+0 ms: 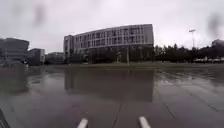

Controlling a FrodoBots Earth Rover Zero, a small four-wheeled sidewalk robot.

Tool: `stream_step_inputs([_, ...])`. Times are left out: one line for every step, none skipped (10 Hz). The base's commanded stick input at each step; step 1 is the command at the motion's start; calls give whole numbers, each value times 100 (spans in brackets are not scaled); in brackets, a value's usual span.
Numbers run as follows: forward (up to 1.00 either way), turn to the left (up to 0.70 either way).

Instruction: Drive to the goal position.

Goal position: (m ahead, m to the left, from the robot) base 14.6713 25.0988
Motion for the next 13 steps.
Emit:
stream_step_inputs([100,40])
stream_step_inputs([100,40])
stream_step_inputs([100,40])
stream_step_inputs([100,40])
stream_step_inputs([100,40])
stream_step_inputs([100,40])
stream_step_inputs([100,40])
stream_step_inputs([100,40])
stream_step_inputs([100,40])
stream_step_inputs([100,40])
stream_step_inputs([100,40])
stream_step_inputs([100,40])
stream_step_inputs([100,35])
